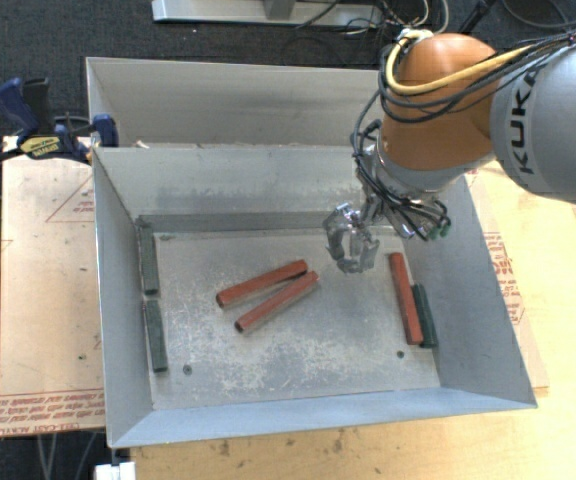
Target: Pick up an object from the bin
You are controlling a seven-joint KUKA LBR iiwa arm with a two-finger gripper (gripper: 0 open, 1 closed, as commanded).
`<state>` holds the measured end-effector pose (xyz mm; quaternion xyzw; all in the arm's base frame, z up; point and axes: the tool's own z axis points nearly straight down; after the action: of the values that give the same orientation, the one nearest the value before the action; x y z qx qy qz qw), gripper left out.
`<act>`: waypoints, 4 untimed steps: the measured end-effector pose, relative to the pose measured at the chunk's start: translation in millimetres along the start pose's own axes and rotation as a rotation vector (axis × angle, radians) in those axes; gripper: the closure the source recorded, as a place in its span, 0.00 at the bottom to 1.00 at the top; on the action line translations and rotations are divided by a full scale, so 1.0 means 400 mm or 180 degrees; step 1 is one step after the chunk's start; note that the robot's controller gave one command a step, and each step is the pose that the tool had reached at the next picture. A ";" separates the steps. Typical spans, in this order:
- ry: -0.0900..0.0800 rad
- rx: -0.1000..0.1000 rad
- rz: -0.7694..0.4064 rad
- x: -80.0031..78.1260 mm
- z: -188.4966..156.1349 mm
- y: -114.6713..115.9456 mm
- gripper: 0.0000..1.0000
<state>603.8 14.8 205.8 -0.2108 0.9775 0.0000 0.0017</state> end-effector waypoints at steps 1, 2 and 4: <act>0.0006 -0.0004 0.0607 0.130 0.125 0.076 0.00; 0.0008 -0.0005 0.0607 0.134 0.130 0.079 0.00; -0.0021 0.0002 -0.0396 -0.008 0.230 0.191 0.00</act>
Offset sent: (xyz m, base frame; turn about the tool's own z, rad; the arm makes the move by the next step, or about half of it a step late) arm 0.0000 0.0000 0.0000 0.0000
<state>575.7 85.8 113.8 -0.2711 0.9625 0.0003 0.0050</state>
